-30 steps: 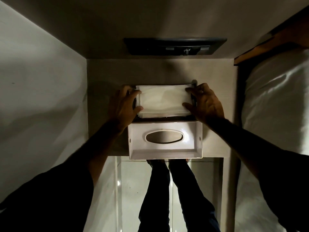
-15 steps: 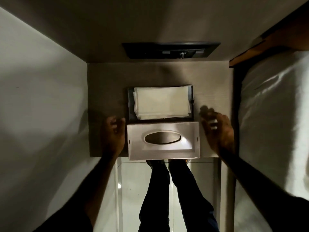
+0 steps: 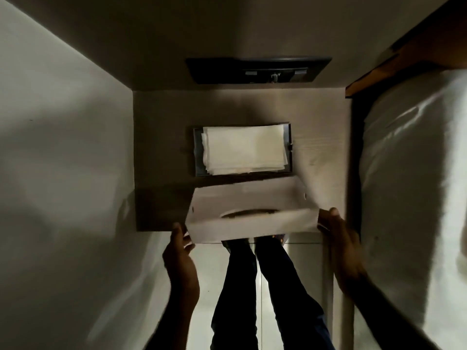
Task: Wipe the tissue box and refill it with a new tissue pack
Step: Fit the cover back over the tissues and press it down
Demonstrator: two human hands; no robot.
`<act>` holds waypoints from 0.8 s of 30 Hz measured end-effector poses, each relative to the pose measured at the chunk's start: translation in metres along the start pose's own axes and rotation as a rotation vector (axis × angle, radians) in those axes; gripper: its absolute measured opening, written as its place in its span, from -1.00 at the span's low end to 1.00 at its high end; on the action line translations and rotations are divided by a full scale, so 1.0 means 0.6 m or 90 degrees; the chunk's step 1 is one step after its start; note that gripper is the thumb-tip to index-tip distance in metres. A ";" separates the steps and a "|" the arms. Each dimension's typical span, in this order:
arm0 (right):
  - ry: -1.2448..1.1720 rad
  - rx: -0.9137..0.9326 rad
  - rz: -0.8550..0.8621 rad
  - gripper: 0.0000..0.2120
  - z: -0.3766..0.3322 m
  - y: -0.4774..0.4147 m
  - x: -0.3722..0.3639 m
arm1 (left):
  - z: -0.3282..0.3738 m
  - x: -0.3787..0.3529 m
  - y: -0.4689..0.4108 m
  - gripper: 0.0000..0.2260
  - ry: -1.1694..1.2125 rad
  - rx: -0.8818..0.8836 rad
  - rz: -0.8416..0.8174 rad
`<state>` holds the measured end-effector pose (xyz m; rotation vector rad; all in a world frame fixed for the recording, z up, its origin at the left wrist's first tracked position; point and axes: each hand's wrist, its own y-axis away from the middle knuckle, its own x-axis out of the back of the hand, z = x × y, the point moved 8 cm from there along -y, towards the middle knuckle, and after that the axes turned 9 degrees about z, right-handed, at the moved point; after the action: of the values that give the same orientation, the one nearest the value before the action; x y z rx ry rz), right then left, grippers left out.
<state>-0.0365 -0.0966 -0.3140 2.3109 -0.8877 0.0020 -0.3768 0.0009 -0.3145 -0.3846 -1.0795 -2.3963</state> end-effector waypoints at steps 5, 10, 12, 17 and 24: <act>-0.155 0.075 -0.050 -0.58 -0.088 0.008 -0.009 | 0.084 0.007 0.015 -0.67 0.131 -0.023 -0.049; -0.140 0.119 -0.103 -0.76 -0.145 -0.026 -0.049 | 0.153 -0.029 -0.008 -0.72 0.056 -0.131 -0.138; -0.115 0.144 -0.111 -0.73 -0.151 -0.051 -0.064 | 0.164 -0.055 -0.023 -0.85 -0.028 -0.182 -0.165; -0.046 0.119 -0.089 -0.72 -0.130 -0.132 -0.093 | 0.188 -0.116 -0.051 -0.83 -0.121 -0.255 -0.151; -0.005 0.082 -0.067 -0.73 -0.112 -0.184 -0.122 | 0.201 -0.178 -0.105 -0.65 -0.094 -0.197 -0.154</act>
<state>-0.0120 0.0474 -0.3408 2.4777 -0.7890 0.0049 -0.3131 0.1619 -0.3221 -0.5730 -0.8562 -2.7987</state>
